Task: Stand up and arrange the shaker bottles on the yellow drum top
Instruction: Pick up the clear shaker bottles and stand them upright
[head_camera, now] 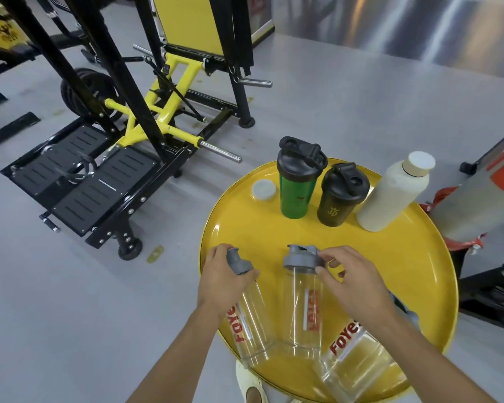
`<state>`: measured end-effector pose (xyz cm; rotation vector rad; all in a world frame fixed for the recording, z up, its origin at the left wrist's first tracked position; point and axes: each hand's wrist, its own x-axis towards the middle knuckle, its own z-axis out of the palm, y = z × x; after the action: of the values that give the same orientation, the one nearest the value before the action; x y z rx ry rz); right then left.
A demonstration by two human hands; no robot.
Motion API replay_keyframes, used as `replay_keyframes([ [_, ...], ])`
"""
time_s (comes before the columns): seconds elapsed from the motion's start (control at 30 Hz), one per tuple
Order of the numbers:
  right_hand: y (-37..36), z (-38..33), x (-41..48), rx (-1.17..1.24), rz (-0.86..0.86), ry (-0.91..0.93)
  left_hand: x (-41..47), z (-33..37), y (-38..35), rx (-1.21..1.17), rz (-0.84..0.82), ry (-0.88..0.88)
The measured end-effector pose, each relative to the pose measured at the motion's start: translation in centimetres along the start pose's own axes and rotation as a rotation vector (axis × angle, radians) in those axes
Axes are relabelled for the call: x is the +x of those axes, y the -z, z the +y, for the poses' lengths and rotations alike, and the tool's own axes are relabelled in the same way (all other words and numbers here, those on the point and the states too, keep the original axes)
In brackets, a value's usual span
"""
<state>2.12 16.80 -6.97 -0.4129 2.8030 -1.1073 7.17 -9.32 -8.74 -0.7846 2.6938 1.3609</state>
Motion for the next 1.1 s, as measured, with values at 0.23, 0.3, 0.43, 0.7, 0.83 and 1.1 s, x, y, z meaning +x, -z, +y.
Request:
replay_keyframes([
  [0.23,0.8,0.7,-0.5,0.003,0.021,-0.039,2.2,4.2,-0.1,-0.025,0.056,-0.231],
  [0.3,0.9,0.8,-0.7,0.006,0.028,-0.043,2.8,5.4,0.1,-0.003,0.078,-0.291],
  [0.43,1.0,1.1,-1.1,0.005,0.049,-0.045,3.8,7.0,0.2,0.019,0.092,-0.412],
  [0.7,1.2,1.5,-1.8,-0.009,0.073,-0.097,4.8,8.8,0.4,0.076,0.13,-0.603],
  [0.83,1.1,1.6,-2.0,-0.01,0.068,-0.116,5.1,9.1,0.3,0.081,0.147,-0.659],
  [1.1,1.0,1.7,-2.7,-0.021,0.062,-0.14,5.5,9.4,-0.7,0.052,0.205,-0.767],
])
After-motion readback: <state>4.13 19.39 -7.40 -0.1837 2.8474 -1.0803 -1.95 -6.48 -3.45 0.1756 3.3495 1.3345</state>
